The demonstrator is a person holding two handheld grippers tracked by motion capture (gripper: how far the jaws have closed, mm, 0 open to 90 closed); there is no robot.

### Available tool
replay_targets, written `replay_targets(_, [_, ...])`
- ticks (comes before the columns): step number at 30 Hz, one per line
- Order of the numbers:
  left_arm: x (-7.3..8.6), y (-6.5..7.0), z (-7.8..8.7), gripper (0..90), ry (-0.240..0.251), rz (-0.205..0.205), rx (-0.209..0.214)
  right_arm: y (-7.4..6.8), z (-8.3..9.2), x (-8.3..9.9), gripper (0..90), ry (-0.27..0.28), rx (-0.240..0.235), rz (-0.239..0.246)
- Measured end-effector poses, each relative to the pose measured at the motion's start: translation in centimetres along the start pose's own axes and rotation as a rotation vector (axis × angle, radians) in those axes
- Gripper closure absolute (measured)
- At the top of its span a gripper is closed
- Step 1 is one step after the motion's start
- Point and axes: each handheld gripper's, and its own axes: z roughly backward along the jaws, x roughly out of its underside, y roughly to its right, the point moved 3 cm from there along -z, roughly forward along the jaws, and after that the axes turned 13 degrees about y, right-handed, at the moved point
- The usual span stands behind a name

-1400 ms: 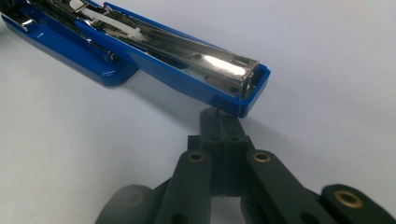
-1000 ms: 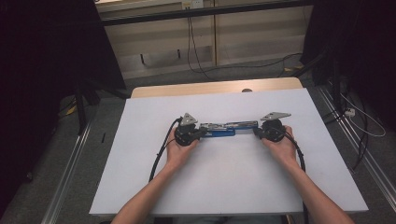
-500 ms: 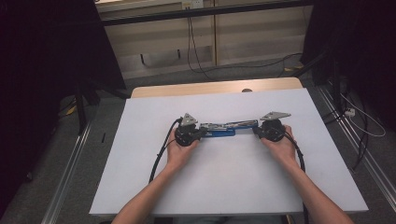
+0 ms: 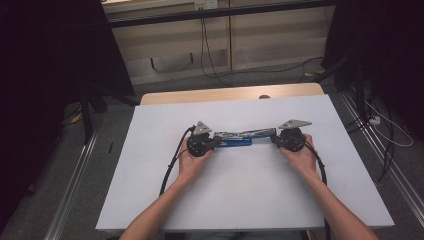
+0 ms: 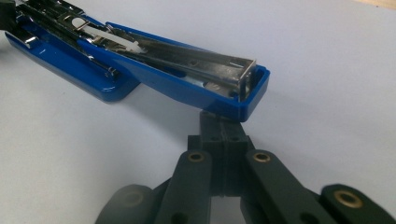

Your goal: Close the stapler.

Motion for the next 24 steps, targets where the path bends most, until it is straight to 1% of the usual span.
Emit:
replay_targets(10, [0.04,-0.02,0.05,90.0,0.001,0.003,0.002,-0.26,-0.08,-0.09,90.0,0.021,0.000,0.005])
replay_targets(17, [0.05,0.00,0.06,90.0,0.000,0.002,0.002,-0.42,0.06,-0.45,90.0,0.057,0.007,0.005])
replay_targets(21, [0.06,0.04,0.04,90.0,0.003,0.003,0.001,-0.48,0.09,-0.52,90.0,0.063,0.011,0.012])
replay_targets(23, [0.07,0.04,0.06,90.0,0.005,0.007,0.011,-0.49,0.10,-0.58,90.0,0.068,0.009,0.011])
replay_targets(24, [0.07,0.08,0.07,90.0,0.004,0.000,0.008,-0.50,0.11,-0.59,90.0,0.069,0.010,0.011])
